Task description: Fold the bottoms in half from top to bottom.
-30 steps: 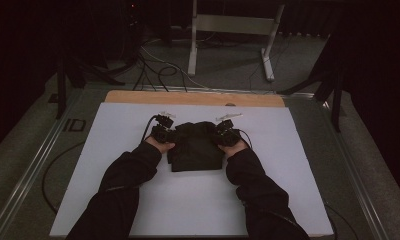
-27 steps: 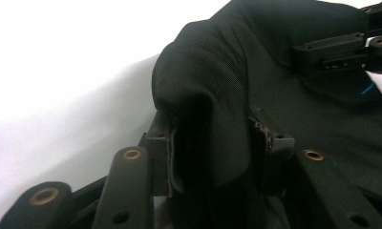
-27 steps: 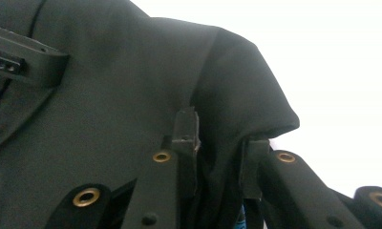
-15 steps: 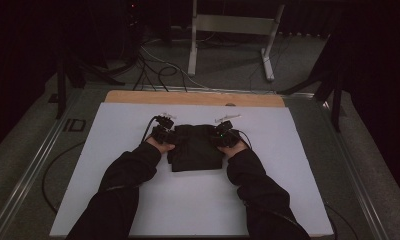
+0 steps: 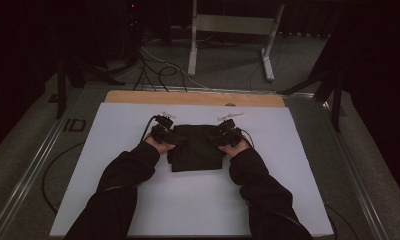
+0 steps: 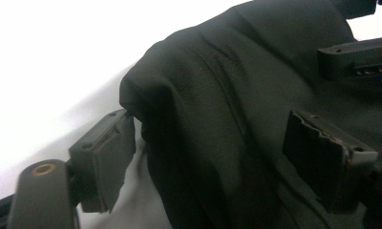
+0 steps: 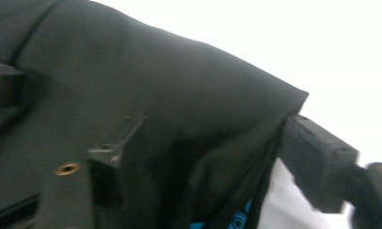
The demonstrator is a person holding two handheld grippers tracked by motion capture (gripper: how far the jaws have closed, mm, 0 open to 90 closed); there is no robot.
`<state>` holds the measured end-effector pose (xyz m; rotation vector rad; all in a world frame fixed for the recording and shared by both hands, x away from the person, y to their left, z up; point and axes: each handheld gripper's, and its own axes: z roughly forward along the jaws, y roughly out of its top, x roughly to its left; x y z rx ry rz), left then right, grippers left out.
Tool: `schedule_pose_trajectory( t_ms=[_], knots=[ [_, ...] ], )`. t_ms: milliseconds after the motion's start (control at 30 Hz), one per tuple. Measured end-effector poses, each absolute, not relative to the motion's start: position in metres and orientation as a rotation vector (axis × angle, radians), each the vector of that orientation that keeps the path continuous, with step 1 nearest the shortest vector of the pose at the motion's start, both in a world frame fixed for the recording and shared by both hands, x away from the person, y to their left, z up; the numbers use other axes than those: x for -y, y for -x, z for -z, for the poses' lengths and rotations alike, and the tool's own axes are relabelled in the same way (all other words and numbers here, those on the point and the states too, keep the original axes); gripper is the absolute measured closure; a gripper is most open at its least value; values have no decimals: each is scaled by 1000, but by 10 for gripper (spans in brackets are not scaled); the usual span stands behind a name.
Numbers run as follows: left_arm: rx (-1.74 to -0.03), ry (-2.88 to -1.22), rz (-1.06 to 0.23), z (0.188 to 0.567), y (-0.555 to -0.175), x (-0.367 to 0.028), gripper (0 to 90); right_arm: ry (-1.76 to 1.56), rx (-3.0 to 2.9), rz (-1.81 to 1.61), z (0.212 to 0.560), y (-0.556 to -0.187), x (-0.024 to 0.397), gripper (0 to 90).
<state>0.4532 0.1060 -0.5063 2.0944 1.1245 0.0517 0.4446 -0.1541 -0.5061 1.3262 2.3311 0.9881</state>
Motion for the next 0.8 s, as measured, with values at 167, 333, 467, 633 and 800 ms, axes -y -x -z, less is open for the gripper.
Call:
schedule_pose_trajectory(
  t_ms=[167, 333, 467, 633, 800],
  knots=[
    [-1071, -2095, -39, 503, -451, -106, 70, -1314, -2330, -1048, 501, -443, 152, 137],
    [-1049, -2083, -66, 497, -448, -108, 21, -1292, -2333, -1089, 496, -441, 152, 121],
    [-1017, -2080, -66, 491, -444, -109, 6, -1276, -2336, -1117, 491, -439, 150, 110],
    [-992, -2067, -67, 483, -441, -110, 0, -1253, -2338, -1136, 487, -438, 149, 96],
    [-964, -2065, -64, 476, -438, -110, 0, -1231, -2322, -1159, 483, -437, 148, 94]
  ],
)
